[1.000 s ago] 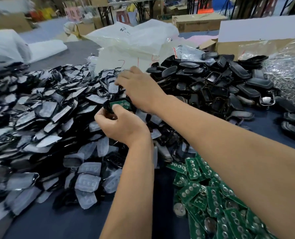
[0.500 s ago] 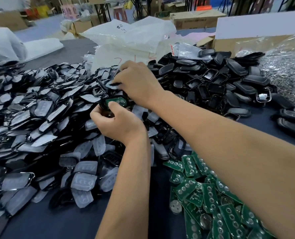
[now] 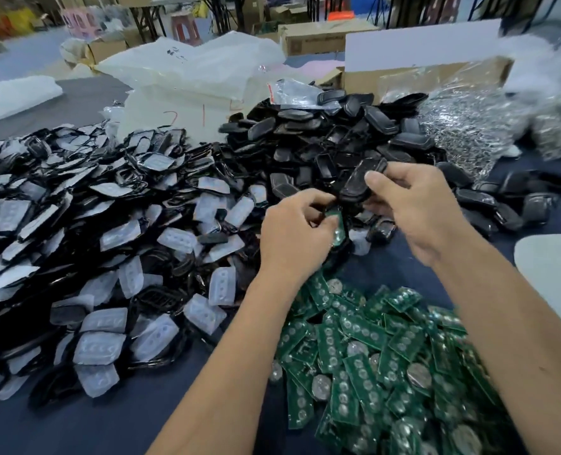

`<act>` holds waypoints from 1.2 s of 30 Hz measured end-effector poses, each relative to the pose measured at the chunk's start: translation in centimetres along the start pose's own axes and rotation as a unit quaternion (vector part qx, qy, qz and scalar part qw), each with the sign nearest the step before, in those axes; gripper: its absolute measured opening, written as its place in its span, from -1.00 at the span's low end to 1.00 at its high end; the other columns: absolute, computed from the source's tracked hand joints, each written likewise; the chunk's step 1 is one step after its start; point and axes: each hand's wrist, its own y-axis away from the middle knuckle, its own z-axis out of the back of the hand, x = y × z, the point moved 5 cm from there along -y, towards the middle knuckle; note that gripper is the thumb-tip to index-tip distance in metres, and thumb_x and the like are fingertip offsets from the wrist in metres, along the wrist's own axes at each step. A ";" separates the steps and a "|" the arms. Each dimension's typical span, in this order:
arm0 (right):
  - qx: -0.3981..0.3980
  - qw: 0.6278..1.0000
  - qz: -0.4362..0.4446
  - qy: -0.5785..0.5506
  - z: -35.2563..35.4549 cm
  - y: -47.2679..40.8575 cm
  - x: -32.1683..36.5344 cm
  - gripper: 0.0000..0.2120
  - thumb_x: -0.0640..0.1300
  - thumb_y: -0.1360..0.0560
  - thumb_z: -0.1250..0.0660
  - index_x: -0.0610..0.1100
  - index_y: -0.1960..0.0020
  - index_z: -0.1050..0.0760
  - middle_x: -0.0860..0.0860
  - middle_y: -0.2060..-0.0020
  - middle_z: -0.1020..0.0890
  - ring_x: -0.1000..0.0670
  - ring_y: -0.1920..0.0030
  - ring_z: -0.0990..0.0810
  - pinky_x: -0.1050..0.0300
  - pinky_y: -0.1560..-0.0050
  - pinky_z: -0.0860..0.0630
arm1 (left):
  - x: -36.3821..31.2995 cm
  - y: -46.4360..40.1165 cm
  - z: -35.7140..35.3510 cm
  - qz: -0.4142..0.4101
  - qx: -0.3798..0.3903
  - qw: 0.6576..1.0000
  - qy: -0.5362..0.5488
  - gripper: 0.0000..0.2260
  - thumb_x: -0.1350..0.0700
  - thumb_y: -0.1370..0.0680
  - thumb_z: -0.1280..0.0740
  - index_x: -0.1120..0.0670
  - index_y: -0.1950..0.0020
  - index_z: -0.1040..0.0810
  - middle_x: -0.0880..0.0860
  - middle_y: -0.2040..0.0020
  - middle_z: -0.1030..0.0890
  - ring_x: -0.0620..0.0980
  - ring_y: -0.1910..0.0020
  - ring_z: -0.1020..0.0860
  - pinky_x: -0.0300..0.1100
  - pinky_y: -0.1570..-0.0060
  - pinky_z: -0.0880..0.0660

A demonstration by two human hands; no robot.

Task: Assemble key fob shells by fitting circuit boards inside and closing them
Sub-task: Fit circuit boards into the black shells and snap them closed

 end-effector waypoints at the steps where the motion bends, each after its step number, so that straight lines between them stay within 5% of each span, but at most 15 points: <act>1: -0.005 1.000 -0.002 -0.029 0.5 0.6 -0.5 -0.78 -0.21 -0.66 -0.35 -0.06 0.08 -0.72 -0.10 0.12 -0.77 0.04 0.13 -0.72 0.05 0.09 -0.70 | 0.0 0.1 -0.4 -0.016 0.015 0.999 -0.031 -0.78 -0.02 -0.51 -0.51 -0.16 -0.16 -0.70 -0.23 0.17 -0.60 -0.28 0.19 -0.57 -0.44 0.21 -0.42; 6: -0.042 0.996 -0.017 -0.079 1.5 1.5 -2.2 -0.88 -0.20 -0.59 -0.46 -0.09 -0.12 -0.62 -0.05 0.18 -0.76 -0.05 0.10 -0.74 -0.09 -0.04 -0.66 | -0.3 0.4 -0.3 -0.071 -0.009 0.996 -0.050 -0.81 0.03 -0.54 -0.49 -0.04 -0.15 -0.73 -0.14 0.08 -0.66 -0.28 0.18 -0.51 -0.43 0.13 -0.39; 11: 0.029 0.998 0.052 0.025 0.5 2.1 -1.1 -0.83 -0.19 -0.61 -0.43 0.03 -0.11 -0.73 0.08 0.06 -0.78 0.05 -0.01 -0.75 0.07 -0.12 -0.64 | -0.9 0.5 0.4 -0.030 -0.024 0.986 0.164 -0.88 0.08 -0.64 -0.38 -0.04 -0.11 -0.70 -0.09 0.10 -0.72 -0.15 0.13 -0.65 -0.23 0.12 -0.59; 14: 0.066 0.991 0.086 0.084 -0.2 2.4 -0.7 -0.81 -0.17 -0.63 -0.41 0.09 -0.11 -0.72 0.17 0.08 -0.76 0.16 0.02 -0.72 0.21 -0.04 -0.60 | -1.1 0.5 0.0 -0.009 0.032 0.974 0.223 -0.88 0.16 -0.62 -0.43 0.06 -0.13 -0.71 0.06 0.15 -0.72 -0.10 0.24 -0.65 -0.20 0.28 -0.61; 17: 0.037 0.995 0.066 0.067 0.0 2.3 -1.1 -0.83 -0.08 -0.61 -0.44 0.02 -0.19 -0.61 0.04 0.28 -0.69 0.06 0.27 -0.58 0.02 0.16 -0.51 | -0.8 0.6 -0.2 0.030 0.058 0.967 0.247 -0.93 0.21 -0.57 -0.48 0.13 -0.04 -0.70 0.10 0.19 -0.72 -0.04 0.32 -0.65 -0.21 0.29 -0.60; 21: -0.061 0.997 0.045 0.008 1.1 2.3 -1.7 -0.76 -0.01 -0.51 -0.54 0.02 -0.12 -0.57 -0.06 0.25 -0.73 -0.13 0.20 -0.69 -0.21 -0.02 -0.62 | -0.6 1.0 -1.4 0.066 0.140 0.952 0.265 -0.90 0.29 -0.52 -0.51 0.21 0.10 -0.60 0.18 0.24 -0.70 0.08 0.28 -0.67 0.02 0.07 -0.68; 25: -0.043 0.996 0.067 0.047 1.1 2.4 -1.2 -0.71 0.12 -0.40 -0.56 0.06 -0.04 -0.59 -0.01 0.27 -0.73 -0.07 0.30 -0.66 -0.08 0.18 -0.62 | -1.0 1.2 -1.7 0.030 0.131 0.967 0.218 -0.84 0.18 -0.51 -0.56 0.21 0.13 -0.61 0.16 0.23 -0.72 0.10 0.23 -0.70 0.10 0.07 -0.69; 27: -0.035 0.996 0.067 0.042 0.9 2.5 -1.1 -0.68 0.13 -0.39 -0.57 0.04 -0.05 -0.60 -0.03 0.29 -0.72 0.02 0.34 -0.61 -0.02 0.21 -0.56 | -1.1 1.1 -1.3 0.020 0.115 0.966 0.231 -0.84 0.21 -0.48 -0.57 0.17 0.08 -0.62 0.12 0.23 -0.72 0.04 0.25 -0.69 -0.04 0.18 -0.66; 31: -0.020 0.988 -0.019 -0.155 0.3 2.5 -1.7 -0.78 -0.16 -0.53 -0.53 -0.12 -0.15 -0.61 -0.07 0.20 -0.76 -0.04 0.14 -0.73 -0.17 -0.04 -0.71 | -0.8 0.7 -0.5 0.051 0.072 0.951 0.297 -0.82 0.24 -0.49 -0.56 0.17 -0.04 -0.64 0.08 0.21 -0.73 -0.05 0.34 -0.63 -0.17 0.22 -0.59; 36: -0.015 0.961 -0.091 -0.261 -0.4 2.7 -2.0 -0.78 -0.34 -0.50 -0.48 -0.14 -0.10 -0.62 -0.08 0.15 -0.77 -0.03 0.15 -0.74 0.09 0.13 -0.67 | -0.5 0.8 -0.8 0.086 0.071 0.926 0.359 -0.88 0.27 -0.50 -0.53 0.18 -0.01 -0.67 0.10 0.19 -0.72 -0.04 0.34 -0.58 -0.15 0.16 -0.61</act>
